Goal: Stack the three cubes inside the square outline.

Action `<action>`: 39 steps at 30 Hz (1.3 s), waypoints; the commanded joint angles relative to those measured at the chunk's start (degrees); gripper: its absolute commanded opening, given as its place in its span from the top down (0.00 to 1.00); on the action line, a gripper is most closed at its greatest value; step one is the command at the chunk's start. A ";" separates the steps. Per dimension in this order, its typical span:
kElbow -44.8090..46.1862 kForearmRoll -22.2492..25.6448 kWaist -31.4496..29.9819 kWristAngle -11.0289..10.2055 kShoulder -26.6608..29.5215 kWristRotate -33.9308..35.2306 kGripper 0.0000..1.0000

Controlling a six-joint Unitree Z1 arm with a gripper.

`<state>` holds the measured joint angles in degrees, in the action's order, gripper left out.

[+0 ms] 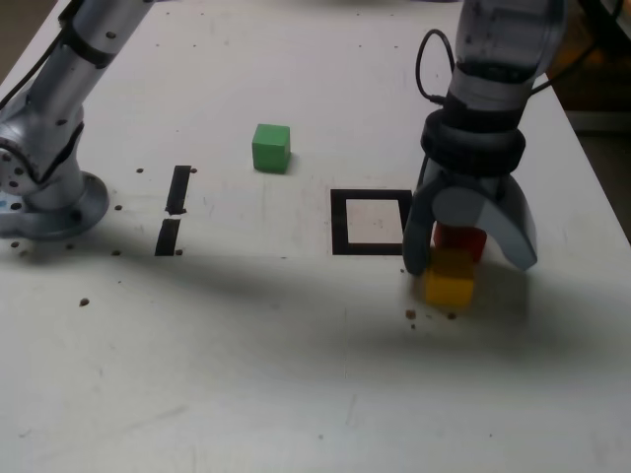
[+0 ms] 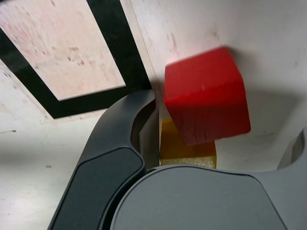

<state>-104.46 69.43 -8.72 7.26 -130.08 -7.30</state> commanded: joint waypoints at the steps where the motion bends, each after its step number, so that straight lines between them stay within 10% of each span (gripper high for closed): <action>1: 0.11 -0.39 -1.00 -0.11 0.40 0.95 0.01; 31: 3.20 -1.94 2.39 -6.37 1.66 1.24 0.08; 39: 2.40 -2.12 2.61 -7.93 0.70 1.63 0.41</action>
<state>-101.75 67.20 -6.28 -0.11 -129.31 -5.82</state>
